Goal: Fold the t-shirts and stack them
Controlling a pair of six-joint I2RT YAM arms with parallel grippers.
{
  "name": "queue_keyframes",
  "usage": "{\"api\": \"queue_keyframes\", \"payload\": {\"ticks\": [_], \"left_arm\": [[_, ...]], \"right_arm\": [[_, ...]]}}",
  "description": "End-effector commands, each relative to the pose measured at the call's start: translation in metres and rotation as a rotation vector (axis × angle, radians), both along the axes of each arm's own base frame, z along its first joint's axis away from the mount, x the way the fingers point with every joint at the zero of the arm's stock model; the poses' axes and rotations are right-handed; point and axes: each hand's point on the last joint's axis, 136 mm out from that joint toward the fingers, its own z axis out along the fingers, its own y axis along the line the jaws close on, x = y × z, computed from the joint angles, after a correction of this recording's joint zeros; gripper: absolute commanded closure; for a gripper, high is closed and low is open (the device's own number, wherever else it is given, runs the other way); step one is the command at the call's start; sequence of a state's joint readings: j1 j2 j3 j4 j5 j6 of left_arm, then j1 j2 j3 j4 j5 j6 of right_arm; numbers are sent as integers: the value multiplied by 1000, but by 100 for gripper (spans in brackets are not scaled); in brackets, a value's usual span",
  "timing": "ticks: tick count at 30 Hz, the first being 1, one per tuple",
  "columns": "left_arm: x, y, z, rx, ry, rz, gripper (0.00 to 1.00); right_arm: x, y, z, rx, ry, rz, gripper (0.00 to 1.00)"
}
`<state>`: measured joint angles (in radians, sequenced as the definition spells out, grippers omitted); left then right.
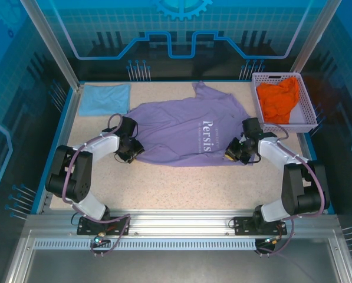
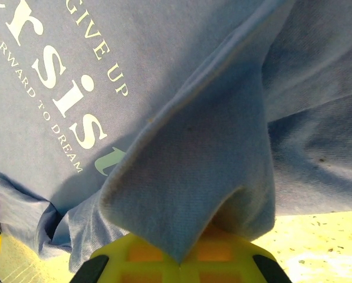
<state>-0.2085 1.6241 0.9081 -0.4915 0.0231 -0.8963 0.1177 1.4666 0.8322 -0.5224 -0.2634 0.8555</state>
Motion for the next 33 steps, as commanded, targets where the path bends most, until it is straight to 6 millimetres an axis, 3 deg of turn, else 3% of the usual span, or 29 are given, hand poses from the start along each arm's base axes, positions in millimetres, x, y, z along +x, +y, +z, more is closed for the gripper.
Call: {"api": "queue_keyframes", "payload": {"ticks": [1,15,24,28,33], "left_arm": [[4,6,2,22,-4,39,59],[2,13,-9,5,30,76,75],[2,12,-8,-10,32,73,100],[1,13,3,-1,10,62,100],[-11,14,31,-7,-32,29,100]], "right_arm": [[-3,4,-7,-2,14,27,100],[-4,3,-4,-9,8,31,100],[-5,2,1,-14,-1,36,100],[-11,2,7,-25,13,67,100],[-26,4,18,-25,12,106,100]]}}
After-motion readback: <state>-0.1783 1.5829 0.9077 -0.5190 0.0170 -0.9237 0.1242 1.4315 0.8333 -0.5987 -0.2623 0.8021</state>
